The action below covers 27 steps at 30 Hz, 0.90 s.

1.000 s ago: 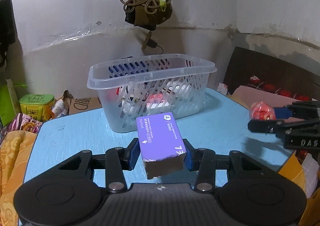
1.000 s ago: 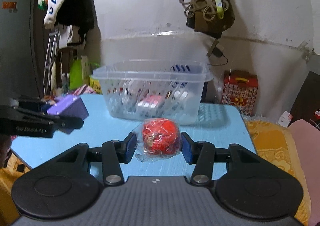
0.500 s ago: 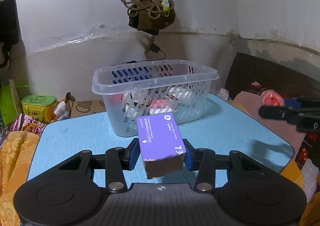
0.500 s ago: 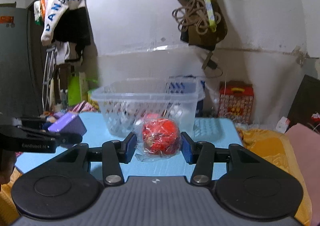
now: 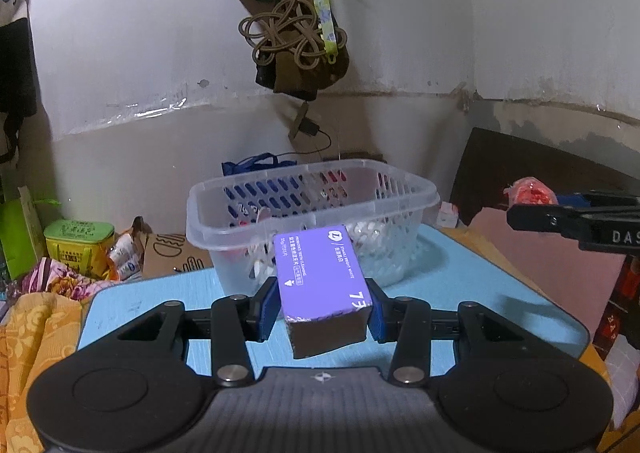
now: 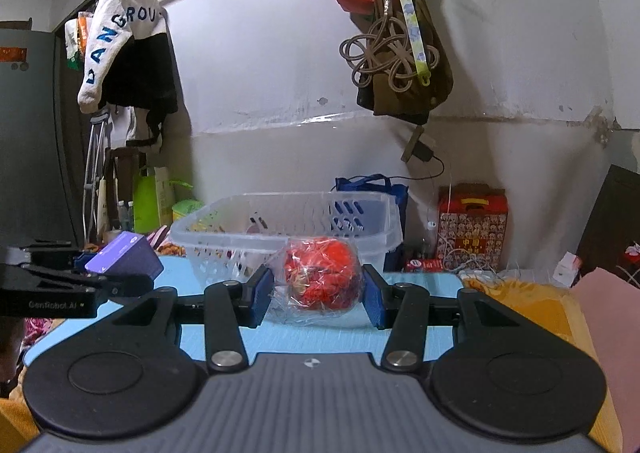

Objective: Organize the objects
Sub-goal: 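Carry the red ball and purple box over the basket with both grippers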

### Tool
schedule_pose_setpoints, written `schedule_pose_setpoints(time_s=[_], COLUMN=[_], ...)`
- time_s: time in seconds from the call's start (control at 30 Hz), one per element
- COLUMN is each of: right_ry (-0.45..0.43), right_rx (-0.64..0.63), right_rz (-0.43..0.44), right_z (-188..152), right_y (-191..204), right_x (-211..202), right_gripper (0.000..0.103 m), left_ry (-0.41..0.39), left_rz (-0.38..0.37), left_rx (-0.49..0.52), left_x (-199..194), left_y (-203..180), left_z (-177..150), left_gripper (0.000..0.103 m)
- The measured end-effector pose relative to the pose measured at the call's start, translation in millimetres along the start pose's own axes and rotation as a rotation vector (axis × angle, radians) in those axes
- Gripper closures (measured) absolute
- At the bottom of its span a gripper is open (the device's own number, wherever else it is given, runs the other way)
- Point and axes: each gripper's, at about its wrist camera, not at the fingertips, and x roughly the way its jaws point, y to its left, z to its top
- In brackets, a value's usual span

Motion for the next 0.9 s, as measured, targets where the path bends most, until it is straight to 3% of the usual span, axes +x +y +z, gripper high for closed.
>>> schedule_pose_setpoints(time_s=[0.3,0.5,0.67,0.8,0.9], right_ry=[-0.003,-0.028,0.007,0.049,0.107], right_rx=[0.04,-0.03,-0.003,0.086,0.025], right_rz=[0.004,-0.033,-0.066,-0.017,-0.01], right_z=[24,53,76,76,68], right_y=[-6,12,5,-9,-5], right_x=[23,57,97,117,130], right_gripper=[0.053,0.053,0.053,0.053,0.053], left_ry=[-0.009,-0.115,-0.067,-0.033,-0.008], left_rz=[-0.002,0.016,0.038,0.075,0.068], left_rx=[-0.025,-0.071,-0.094,-0.134,-0.182], left_x=[15,19,59,93,115], left_y=[14,22,28,40,53], left_z=[29,65,94,106,104], left_gripper=[0.055,0.056,0.056,0.056,0.056])
